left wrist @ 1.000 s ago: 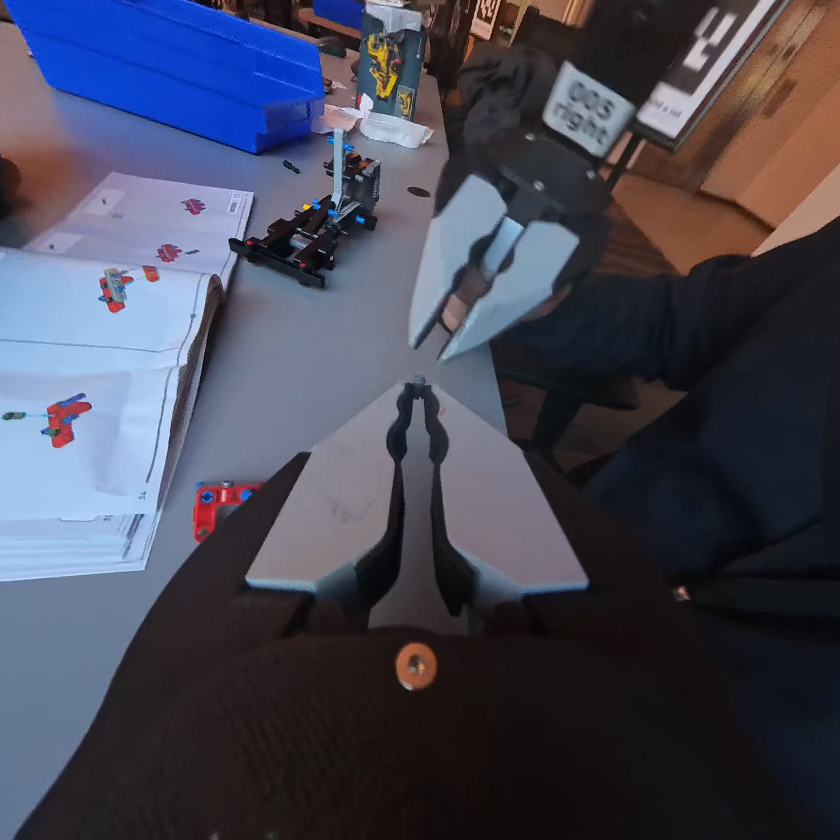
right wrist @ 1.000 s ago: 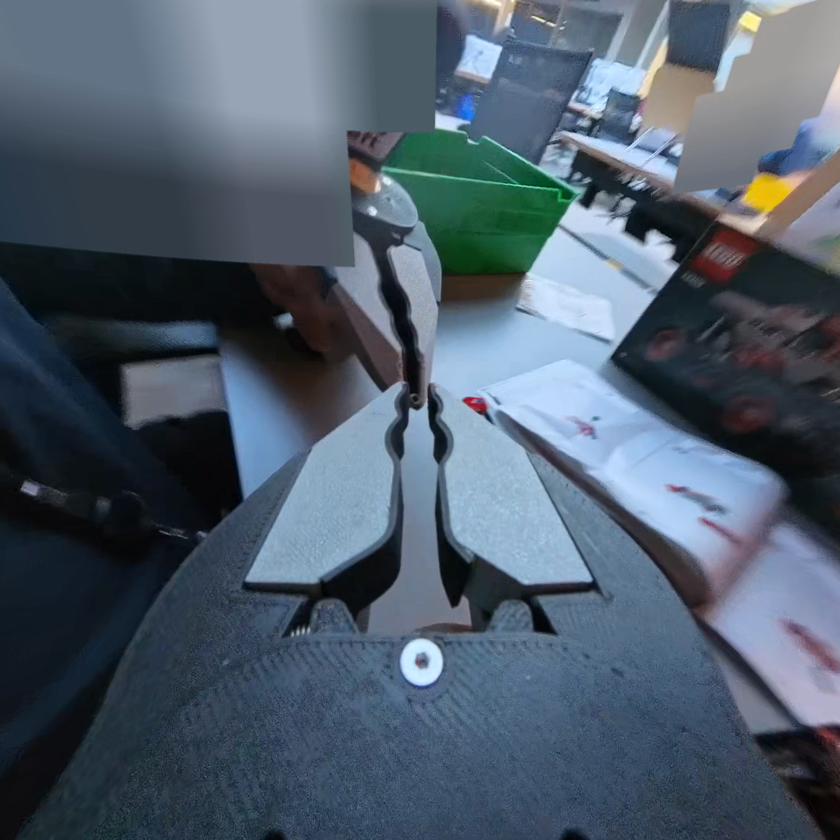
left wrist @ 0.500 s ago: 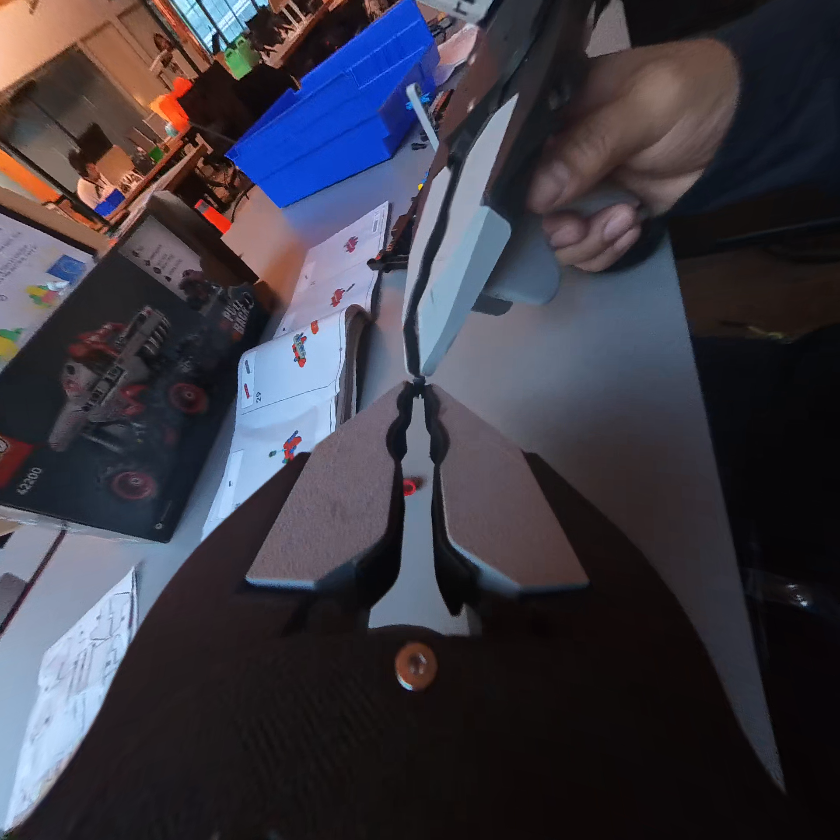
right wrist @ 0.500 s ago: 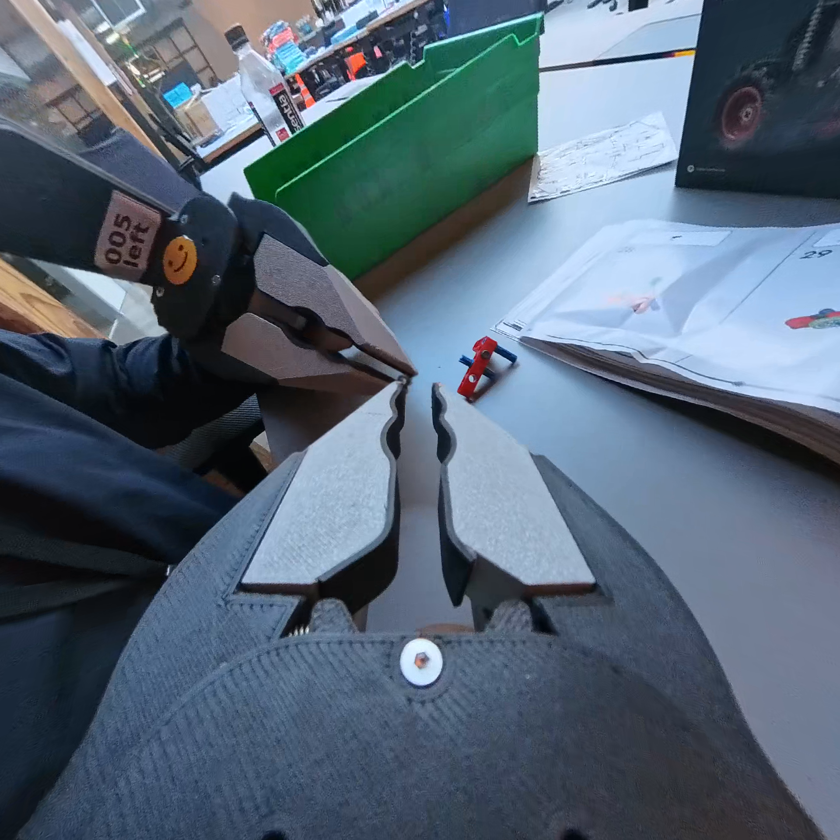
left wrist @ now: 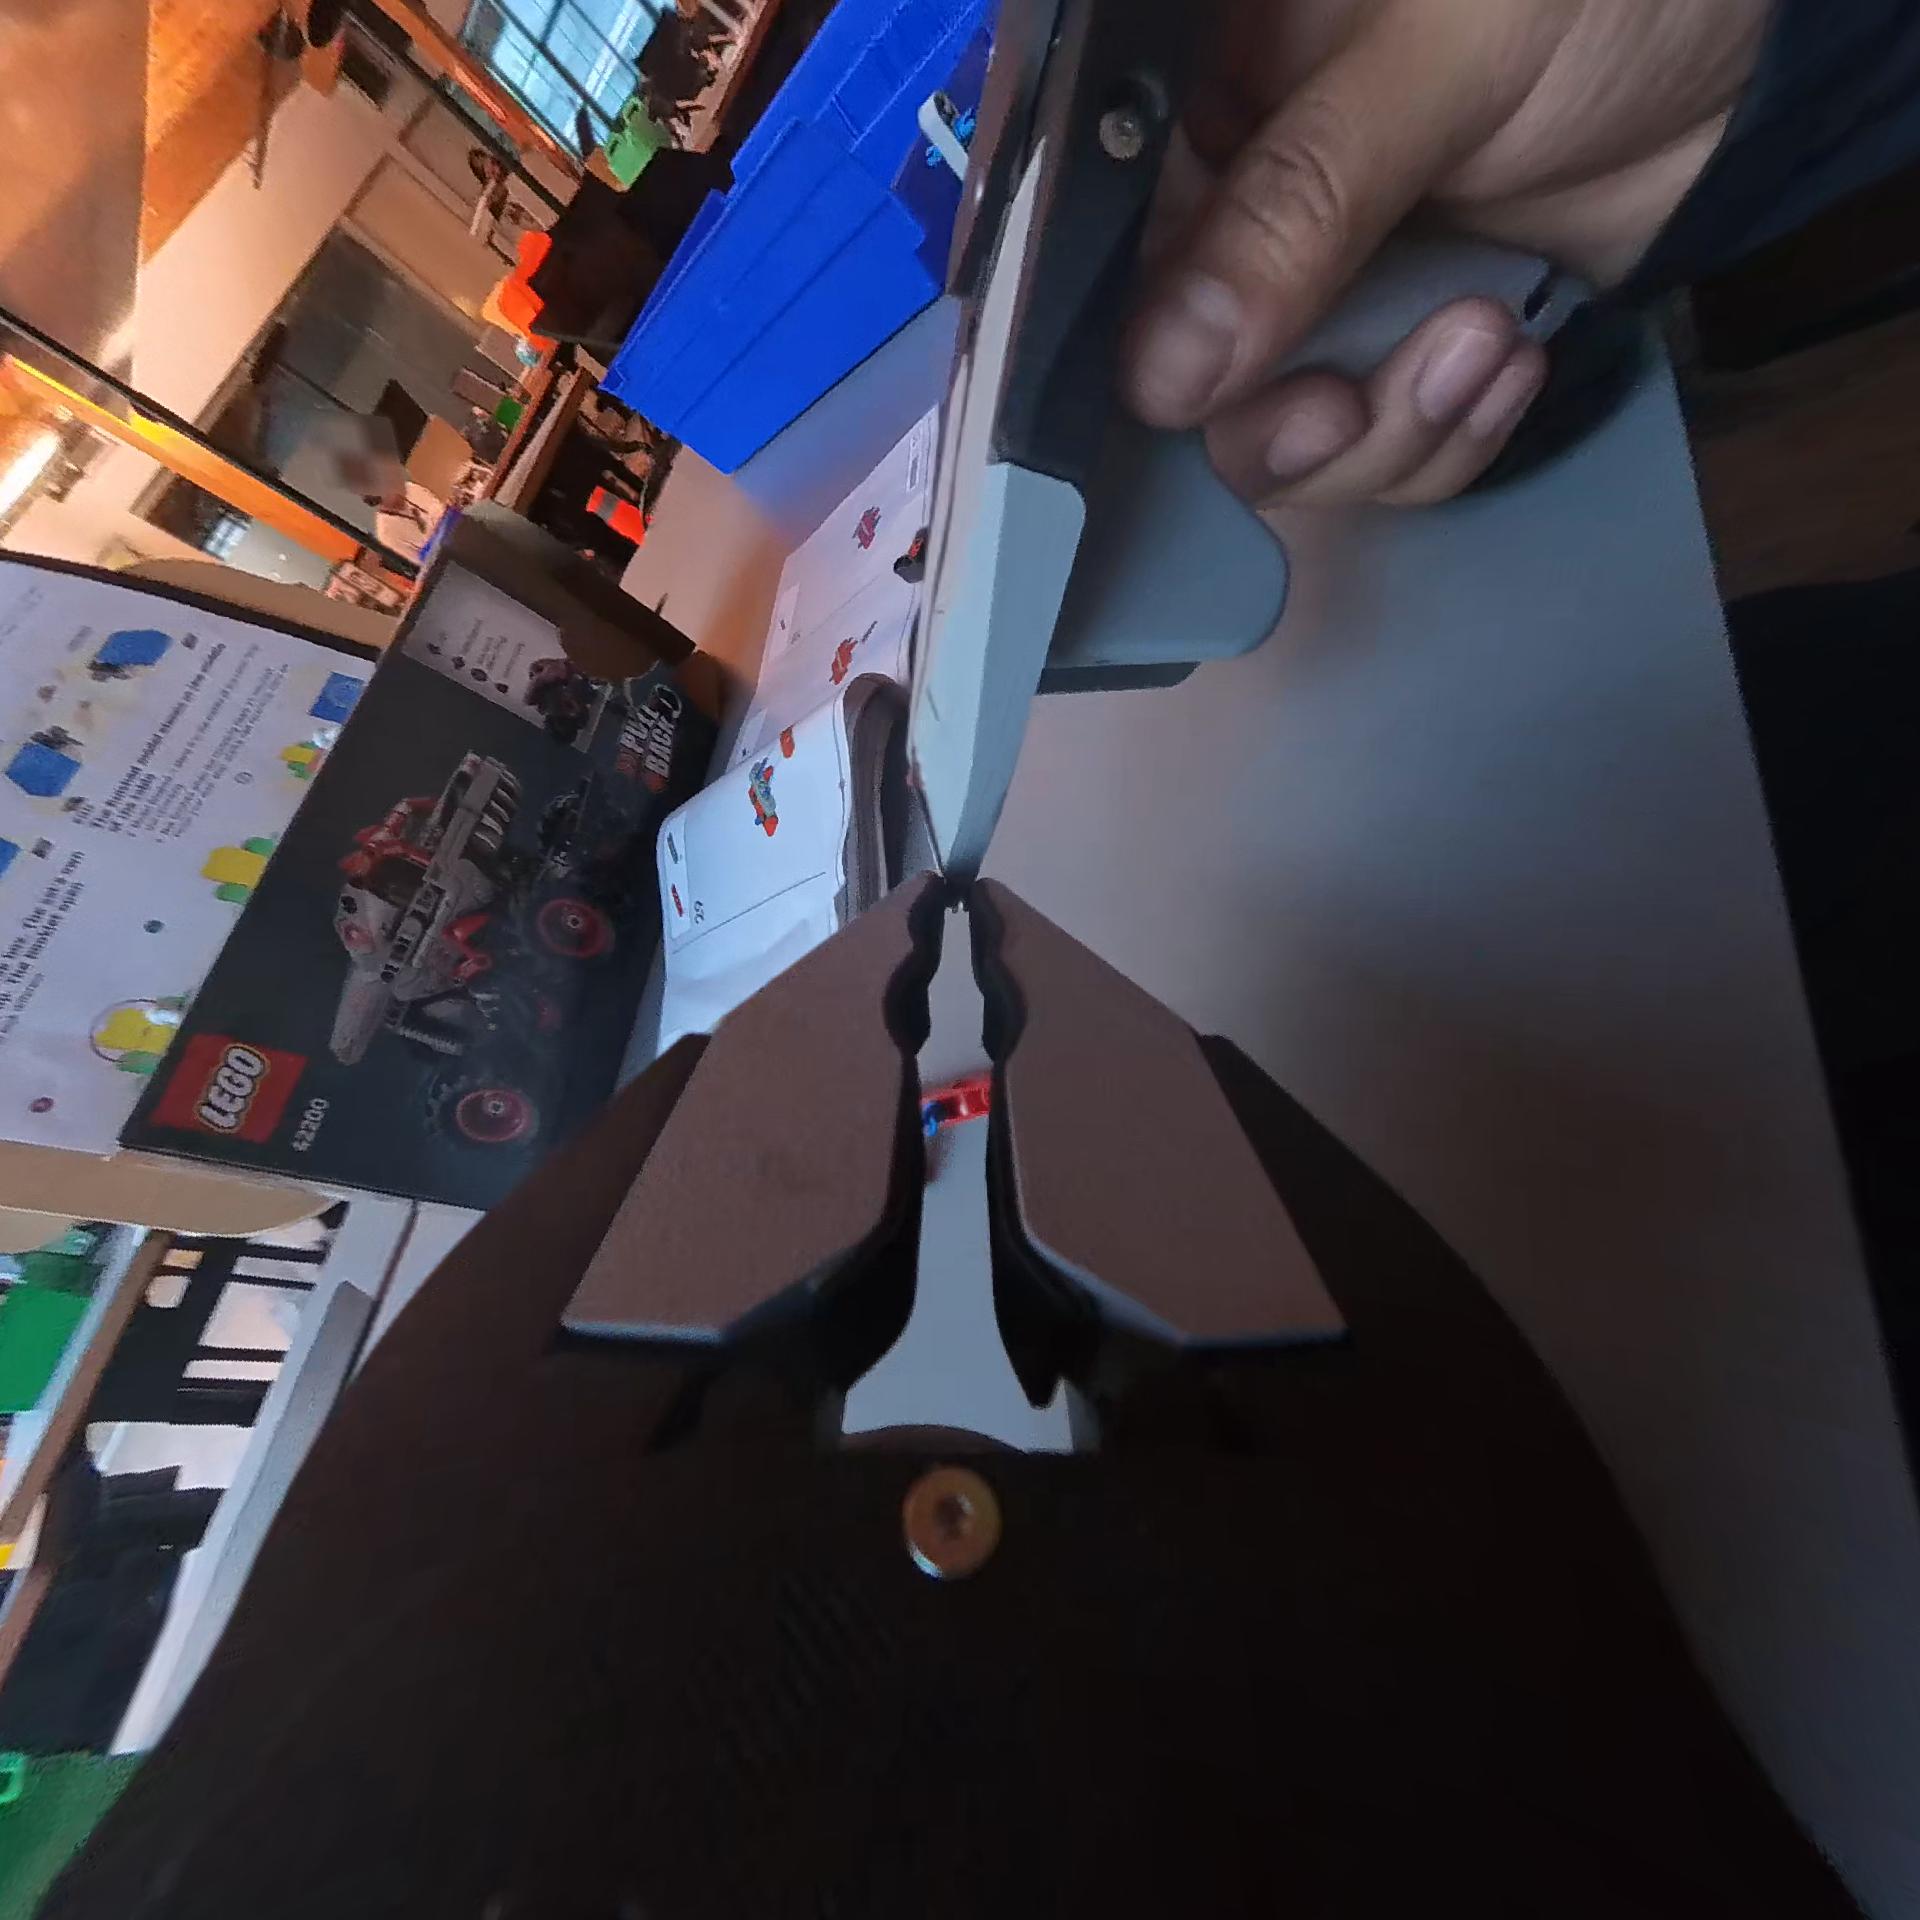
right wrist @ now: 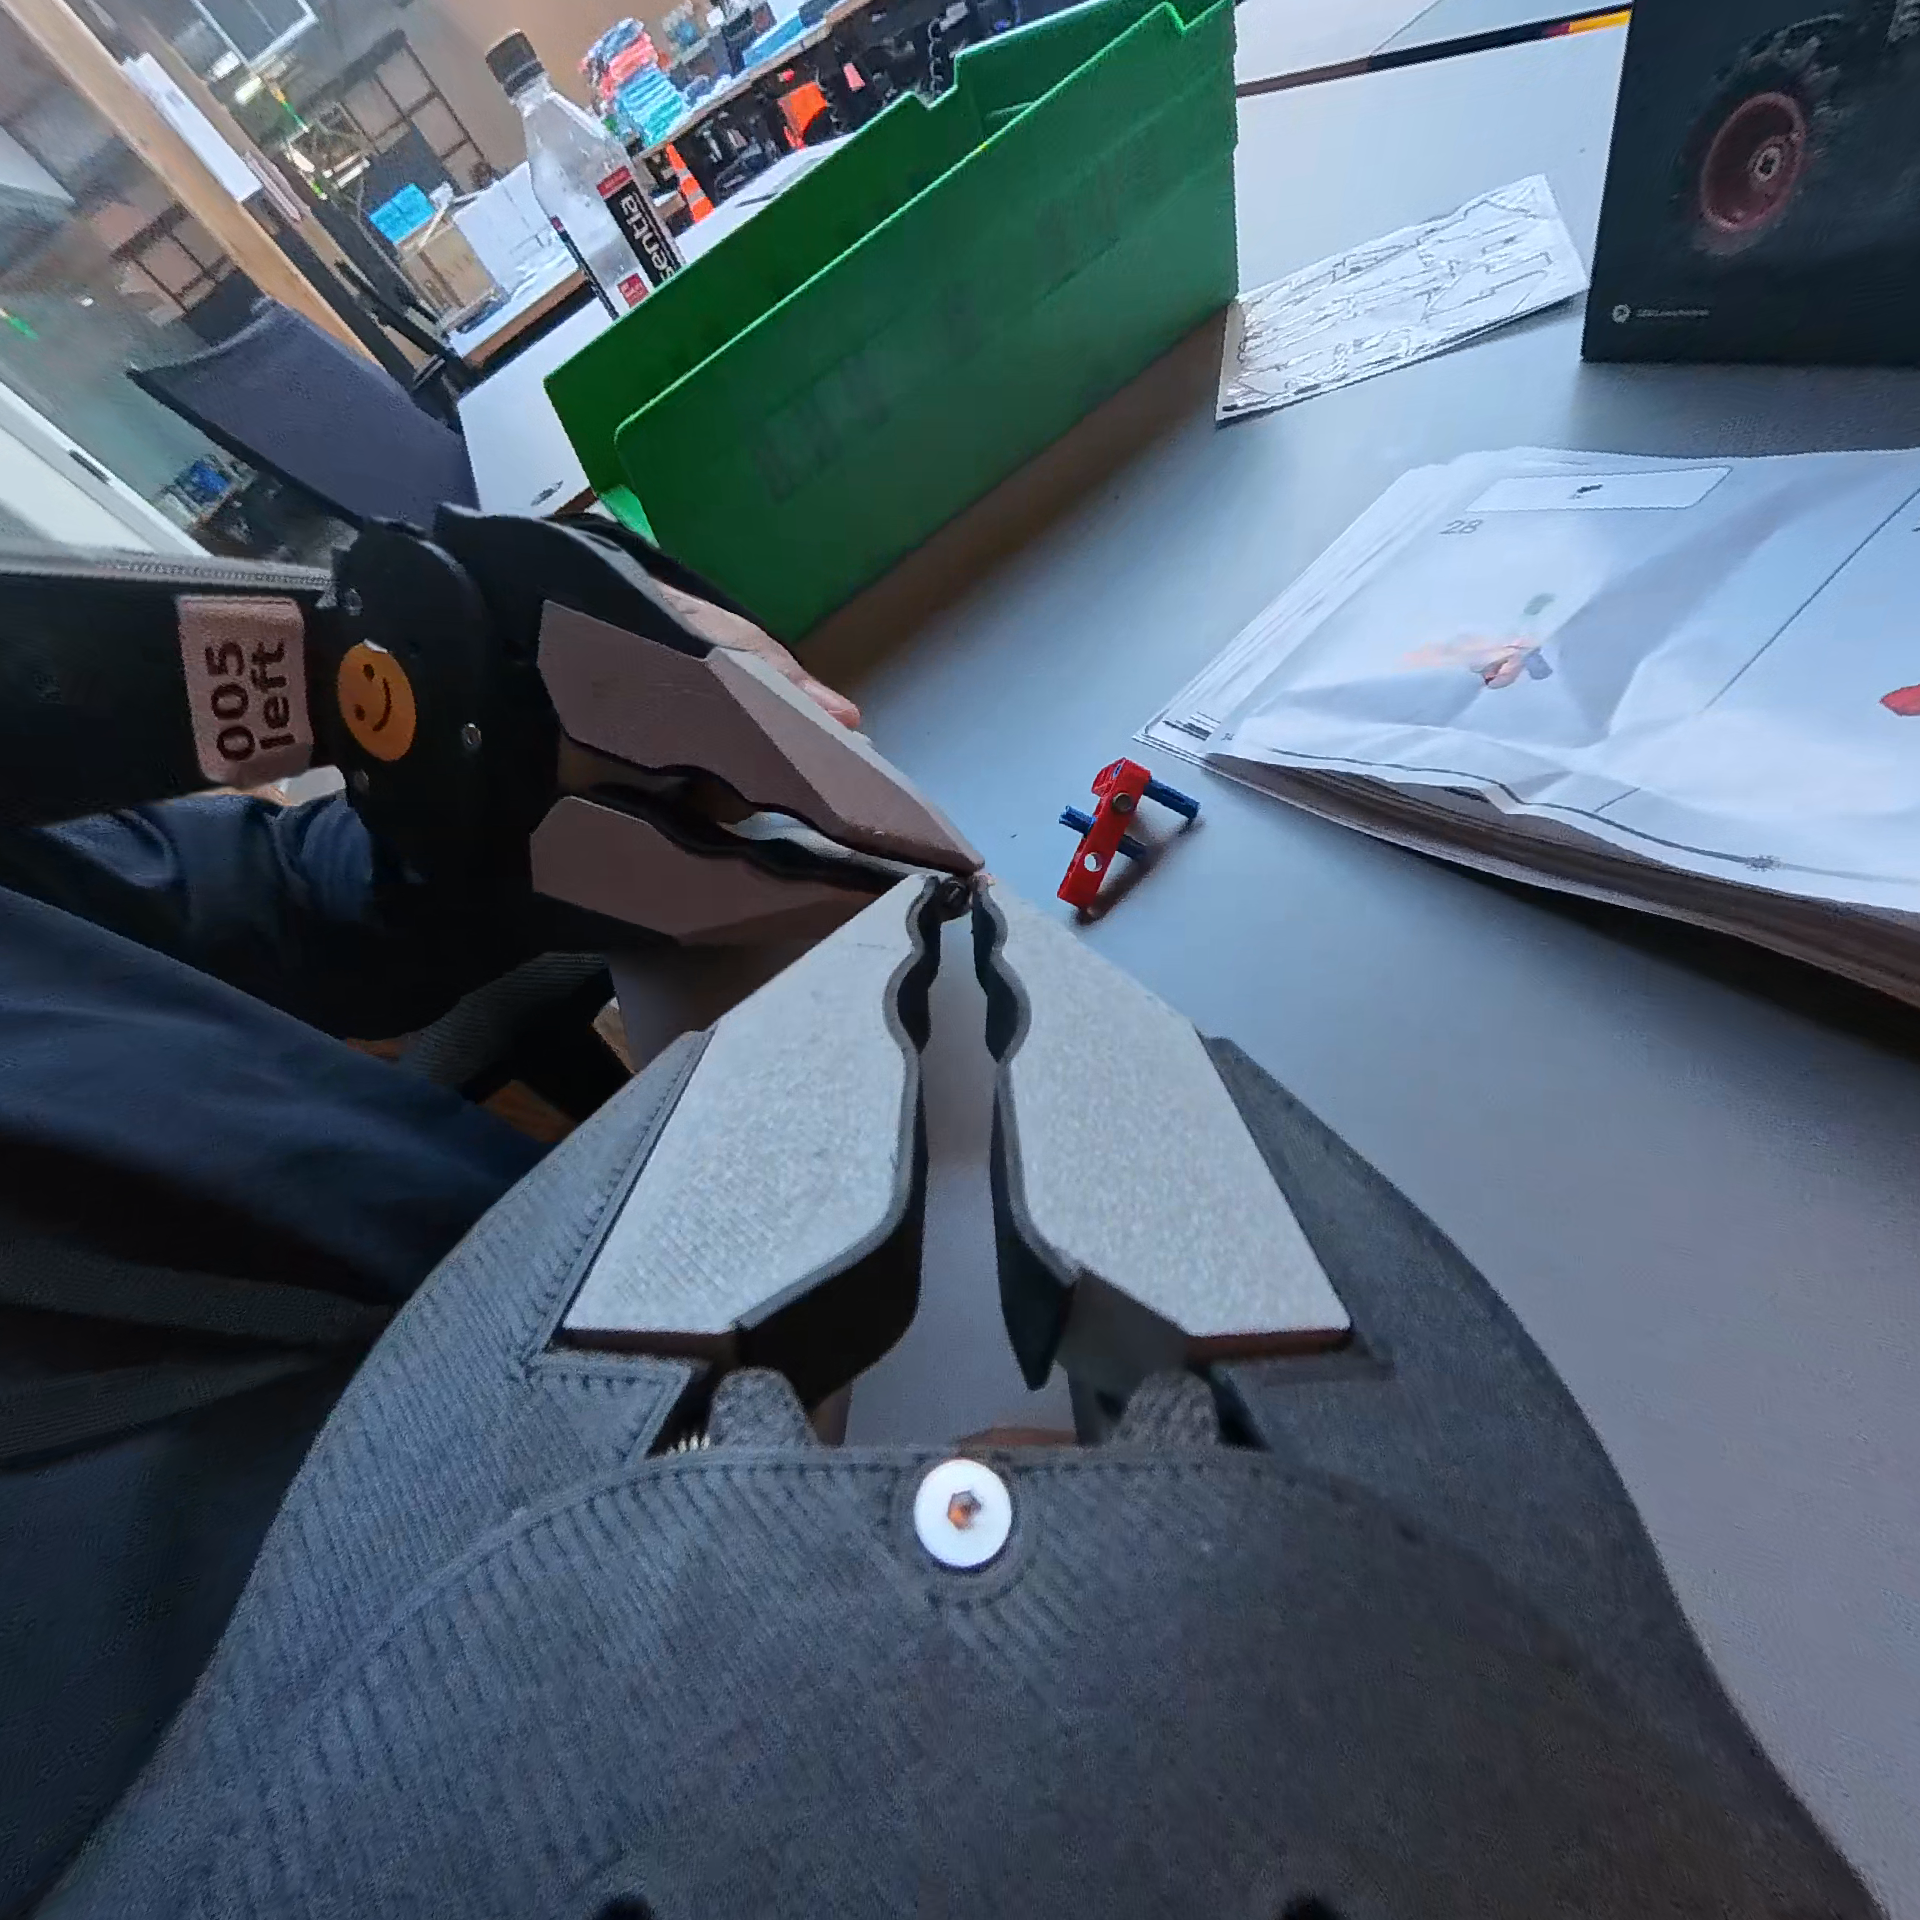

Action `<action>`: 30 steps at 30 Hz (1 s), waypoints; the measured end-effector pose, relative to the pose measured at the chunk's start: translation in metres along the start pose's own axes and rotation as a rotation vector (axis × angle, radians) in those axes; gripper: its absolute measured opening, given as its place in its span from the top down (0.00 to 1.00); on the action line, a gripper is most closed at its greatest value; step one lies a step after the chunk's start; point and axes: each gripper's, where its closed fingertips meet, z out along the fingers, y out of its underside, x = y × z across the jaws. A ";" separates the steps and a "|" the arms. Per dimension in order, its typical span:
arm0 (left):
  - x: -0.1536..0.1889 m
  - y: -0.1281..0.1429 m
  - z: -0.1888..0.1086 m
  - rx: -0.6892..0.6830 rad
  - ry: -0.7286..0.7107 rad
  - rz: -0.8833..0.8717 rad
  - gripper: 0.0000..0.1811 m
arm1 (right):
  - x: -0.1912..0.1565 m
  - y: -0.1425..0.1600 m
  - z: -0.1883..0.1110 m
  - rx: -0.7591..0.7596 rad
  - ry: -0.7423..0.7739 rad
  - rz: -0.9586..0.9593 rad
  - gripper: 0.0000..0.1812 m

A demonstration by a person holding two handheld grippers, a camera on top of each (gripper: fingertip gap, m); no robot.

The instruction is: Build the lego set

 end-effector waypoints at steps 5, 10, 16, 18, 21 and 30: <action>0.000 -0.001 0.000 -0.004 -0.028 0.051 0.99 | 0.000 0.000 -0.001 0.000 -0.014 0.015 0.98; -0.003 -0.003 -0.001 0.018 -0.032 0.014 0.99 | -0.001 -0.002 -0.002 0.015 -0.032 0.037 0.99; -0.003 -0.003 -0.001 0.026 -0.023 -0.014 0.99 | 0.000 -0.002 -0.004 0.025 -0.063 0.081 1.00; -0.003 -0.001 0.000 0.016 -0.023 -0.011 0.98 | 0.000 -0.002 -0.003 0.022 -0.063 0.078 1.00; -0.002 0.000 0.000 0.012 -0.022 0.000 0.99 | -0.002 -0.001 -0.003 0.018 -0.078 0.084 1.00; 0.000 0.001 0.000 0.001 -0.010 0.005 0.99 | 0.001 -0.001 -0.003 0.010 -0.007 0.001 0.97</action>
